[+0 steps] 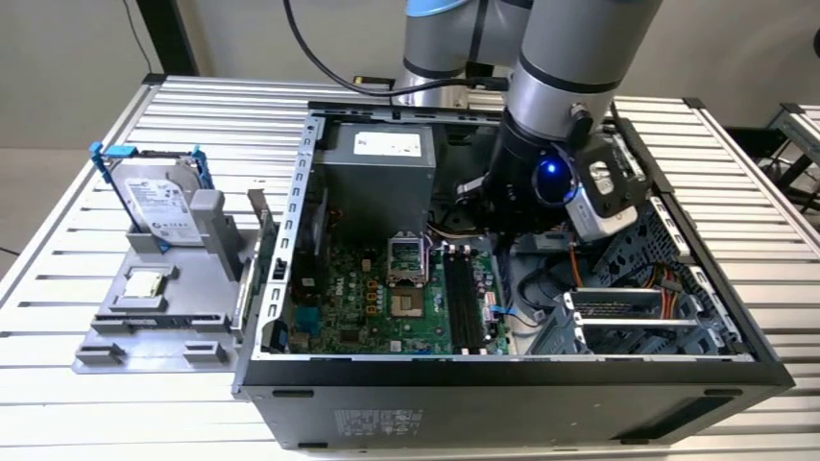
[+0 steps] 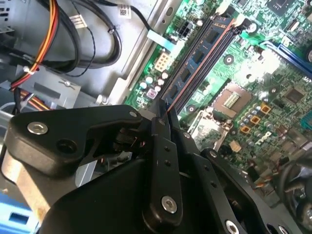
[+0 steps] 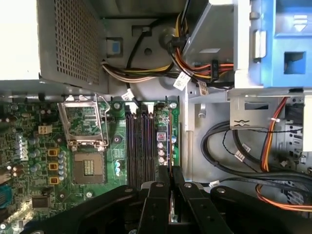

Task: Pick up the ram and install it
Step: 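Insert the ram into the slot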

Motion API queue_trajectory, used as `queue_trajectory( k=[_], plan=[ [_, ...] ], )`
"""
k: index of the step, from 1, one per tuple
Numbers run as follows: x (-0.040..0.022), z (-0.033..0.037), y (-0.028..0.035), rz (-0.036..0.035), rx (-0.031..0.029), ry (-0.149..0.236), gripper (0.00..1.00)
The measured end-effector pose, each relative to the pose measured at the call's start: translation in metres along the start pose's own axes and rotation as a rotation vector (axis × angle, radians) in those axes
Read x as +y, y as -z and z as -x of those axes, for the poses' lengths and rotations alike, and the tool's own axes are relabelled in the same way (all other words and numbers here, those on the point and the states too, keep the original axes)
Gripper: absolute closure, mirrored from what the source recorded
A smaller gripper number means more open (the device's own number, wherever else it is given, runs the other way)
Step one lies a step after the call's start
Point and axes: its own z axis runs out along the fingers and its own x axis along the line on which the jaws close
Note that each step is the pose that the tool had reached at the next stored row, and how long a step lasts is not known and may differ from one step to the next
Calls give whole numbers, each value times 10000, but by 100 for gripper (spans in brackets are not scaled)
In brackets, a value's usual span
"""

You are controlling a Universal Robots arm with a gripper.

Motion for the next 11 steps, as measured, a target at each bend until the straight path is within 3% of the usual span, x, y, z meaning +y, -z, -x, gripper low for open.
queue_trajectory(
  k=[11],
  plan=[
    [-38, -68, -183, 0, 2, 52, 100]
  ],
)
